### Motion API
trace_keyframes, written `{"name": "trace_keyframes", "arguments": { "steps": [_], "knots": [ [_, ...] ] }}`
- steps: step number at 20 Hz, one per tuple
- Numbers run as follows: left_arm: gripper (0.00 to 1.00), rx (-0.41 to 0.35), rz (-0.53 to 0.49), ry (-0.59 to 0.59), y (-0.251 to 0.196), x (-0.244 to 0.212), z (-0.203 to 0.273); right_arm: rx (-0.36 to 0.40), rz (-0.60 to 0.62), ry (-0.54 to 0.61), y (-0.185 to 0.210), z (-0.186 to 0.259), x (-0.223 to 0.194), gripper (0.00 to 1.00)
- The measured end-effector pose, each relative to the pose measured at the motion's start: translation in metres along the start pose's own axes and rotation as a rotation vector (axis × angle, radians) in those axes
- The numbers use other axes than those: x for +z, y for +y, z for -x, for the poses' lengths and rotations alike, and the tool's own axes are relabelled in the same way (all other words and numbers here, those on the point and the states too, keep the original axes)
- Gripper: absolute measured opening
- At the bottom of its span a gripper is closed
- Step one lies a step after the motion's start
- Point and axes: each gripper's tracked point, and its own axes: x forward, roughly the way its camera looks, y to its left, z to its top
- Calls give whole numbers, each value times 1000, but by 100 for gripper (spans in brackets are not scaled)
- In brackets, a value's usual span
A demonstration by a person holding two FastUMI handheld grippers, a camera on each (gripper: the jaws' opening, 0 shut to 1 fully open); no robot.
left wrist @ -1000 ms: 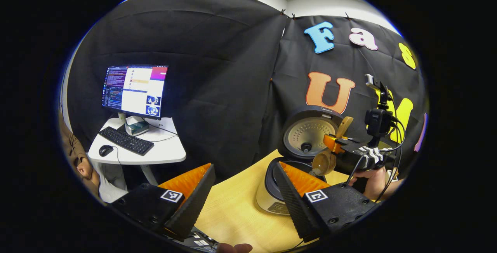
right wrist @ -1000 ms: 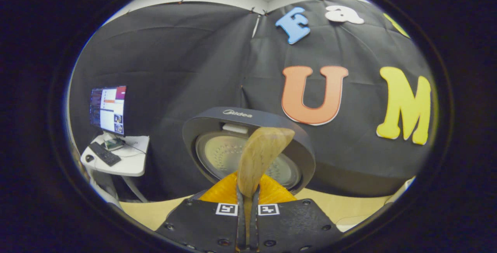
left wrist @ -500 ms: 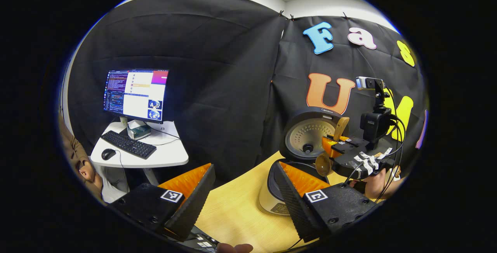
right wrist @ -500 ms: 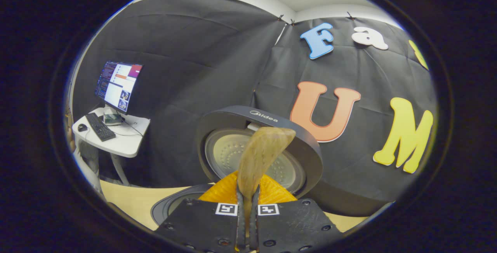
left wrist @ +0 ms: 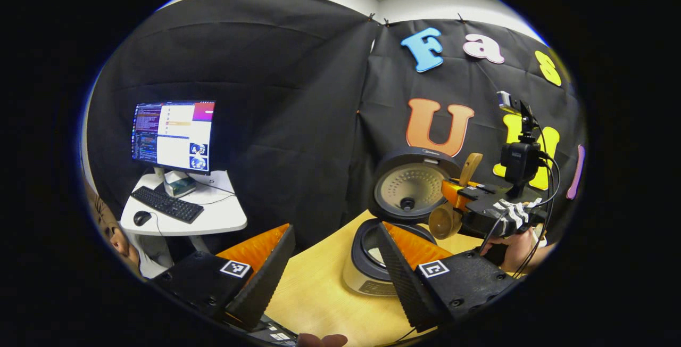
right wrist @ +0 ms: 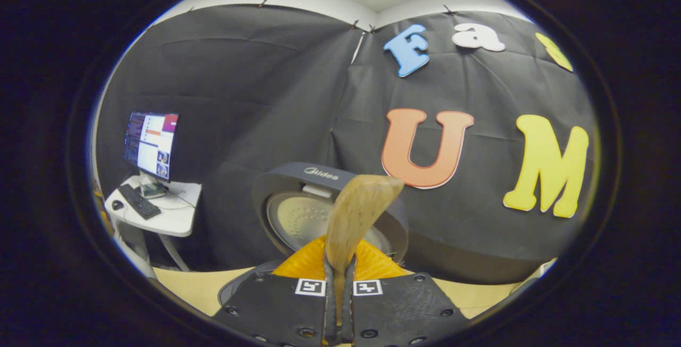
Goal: Close the left gripper, press the button to open the rice cooker; take a wooden spoon from the chopstick holder with the right hand, scoop a spoonful of rice and pour it into the rice cooker, then put the wooden spoon back into the chopstick holder.
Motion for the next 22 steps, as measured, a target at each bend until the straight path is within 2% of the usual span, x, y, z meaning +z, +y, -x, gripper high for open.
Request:
{"name": "trace_keyframes", "arguments": {
  "steps": [2, 3, 6, 12, 16, 22],
  "knots": [
    [99, -36, -19, -13, -18, 8, -1, -16, -75, -2, -15, 11, 8, 2],
    [99, -55, -26, -15, -30, 11, -2, -32, -113, -3, -27, 18, 11, 4],
    [98, -126, -53, -19, -65, 18, -2, -104, -208, -12, -77, 42, 20, 4],
    [98, -320, -98, -29, -156, 25, -2, -288, -263, -50, -194, 109, 24, 4],
    [99, -441, -116, -30, -226, 23, 9, -419, -351, -36, -277, 173, 2, 4],
    [98, -607, -177, -17, -325, 5, 34, -596, -462, 3, -381, 269, -50, 4]
  ]
}}
